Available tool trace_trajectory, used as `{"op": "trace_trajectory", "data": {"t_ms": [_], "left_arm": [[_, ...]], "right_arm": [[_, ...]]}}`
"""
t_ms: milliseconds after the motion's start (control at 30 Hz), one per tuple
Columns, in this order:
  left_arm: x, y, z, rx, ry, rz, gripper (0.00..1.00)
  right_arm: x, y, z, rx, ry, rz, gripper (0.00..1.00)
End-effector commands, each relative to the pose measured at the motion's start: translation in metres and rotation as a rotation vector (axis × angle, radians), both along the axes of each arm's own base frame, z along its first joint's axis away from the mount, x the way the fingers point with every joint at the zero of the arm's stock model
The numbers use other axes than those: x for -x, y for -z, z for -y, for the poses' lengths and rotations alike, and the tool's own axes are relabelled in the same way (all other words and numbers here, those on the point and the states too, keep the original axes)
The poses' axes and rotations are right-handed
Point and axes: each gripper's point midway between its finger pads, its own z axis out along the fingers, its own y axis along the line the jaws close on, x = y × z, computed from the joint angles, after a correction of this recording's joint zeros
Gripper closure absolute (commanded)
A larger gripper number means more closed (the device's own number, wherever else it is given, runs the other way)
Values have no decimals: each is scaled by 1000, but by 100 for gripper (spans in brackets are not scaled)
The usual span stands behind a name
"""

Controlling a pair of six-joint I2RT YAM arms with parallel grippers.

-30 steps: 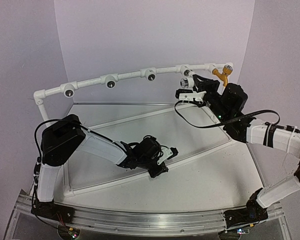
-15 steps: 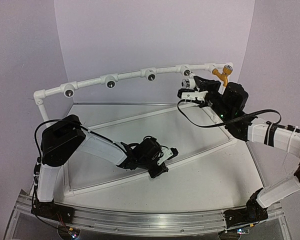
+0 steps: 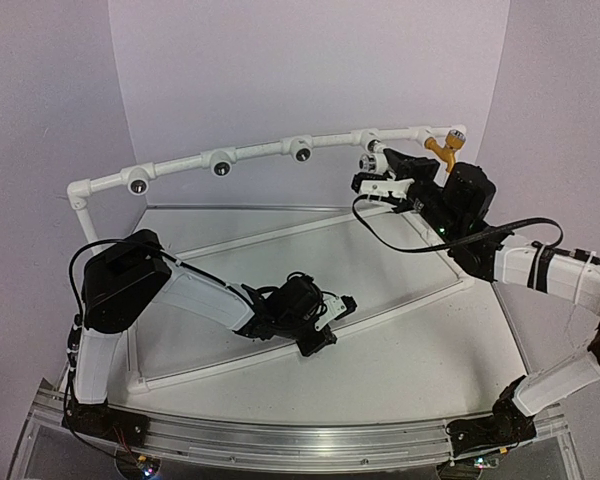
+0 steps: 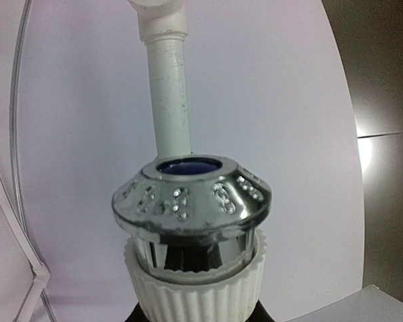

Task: Install the water faucets
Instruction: Screw the water faucet onto the adaptor.

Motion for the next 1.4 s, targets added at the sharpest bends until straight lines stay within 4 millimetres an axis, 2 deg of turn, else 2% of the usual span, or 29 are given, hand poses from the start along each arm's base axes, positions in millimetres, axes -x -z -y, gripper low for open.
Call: {"op": "trace_trajectory", "data": {"t_ms": [0,300,700,833,1067,1367], "left_arm": [[40,93,-62,-320,-3,-153,100],[41,93,-64,-326,-4,-151,100],[41,95,-65,-329,-4,-152,100],[40,95,-64,-329,-4,-152,100],[40,95,-64,-333,-6,-150,100],[41,96,-64,-337,-5,-148,100]], "right_arm": [[3,-40,-5,-98,-19,80,100],[-8,-34,-5,-87,18,71,100],[-8,-47,12,-107,57,105,100],[-9,-45,14,-106,56,100,100],[-10,-55,18,-136,54,111,100],[-15,-58,16,-119,57,119,100]]}}
